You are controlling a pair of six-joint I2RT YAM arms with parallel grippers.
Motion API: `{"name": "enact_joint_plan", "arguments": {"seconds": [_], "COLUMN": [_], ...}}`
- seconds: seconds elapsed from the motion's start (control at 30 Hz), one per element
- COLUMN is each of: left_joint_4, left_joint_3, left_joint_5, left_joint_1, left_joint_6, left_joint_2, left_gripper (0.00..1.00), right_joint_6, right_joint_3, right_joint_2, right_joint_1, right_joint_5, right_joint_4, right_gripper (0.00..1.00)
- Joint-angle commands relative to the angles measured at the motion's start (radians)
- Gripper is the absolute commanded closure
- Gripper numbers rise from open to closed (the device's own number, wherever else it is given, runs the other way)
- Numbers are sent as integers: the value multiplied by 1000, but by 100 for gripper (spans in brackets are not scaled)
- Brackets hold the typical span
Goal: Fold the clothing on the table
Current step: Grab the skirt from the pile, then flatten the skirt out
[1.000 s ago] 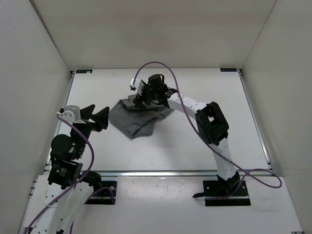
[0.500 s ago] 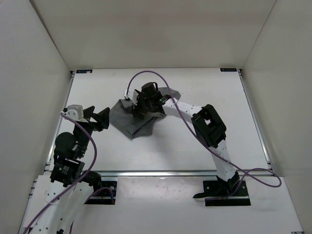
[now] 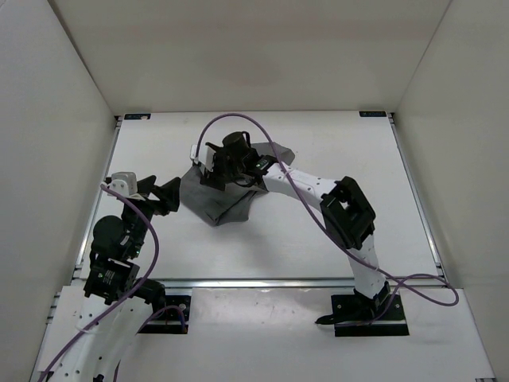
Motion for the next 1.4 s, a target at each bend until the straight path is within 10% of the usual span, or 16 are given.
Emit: {"name": "enact_joint_plan", "arguments": {"seconds": [0.0,0.27,0.4,0.47,0.97,1.37], "left_joint_4": [-12,-3,-9,-19,-32,221], "left_joint_3": [11,-12,-18,-18,14,48], "left_joint_5": [-30,-53,-62,-80,126,306], "left_joint_1": [1,2,2,1,-2,-54], "left_joint_6": [22,33,42,59,-33,-159], "left_joint_2": [-13,-9,-2,8,277,716], "left_gripper": [21,22,22,21,13,10], "right_joint_6": [-47,-86,-51,35,944,991], "right_joint_3": [79,166,192,176,-683,-860], "right_joint_2": [92,204,204,152,-754,-913], "right_joint_1": [4,-1,-13,-36,-433,-639], "right_joint_5": [24,87,74,40,-99,21], "right_joint_4": [-12,14,24,-2,-103,-384], "right_gripper": [30,39,90,100,100,100]}}
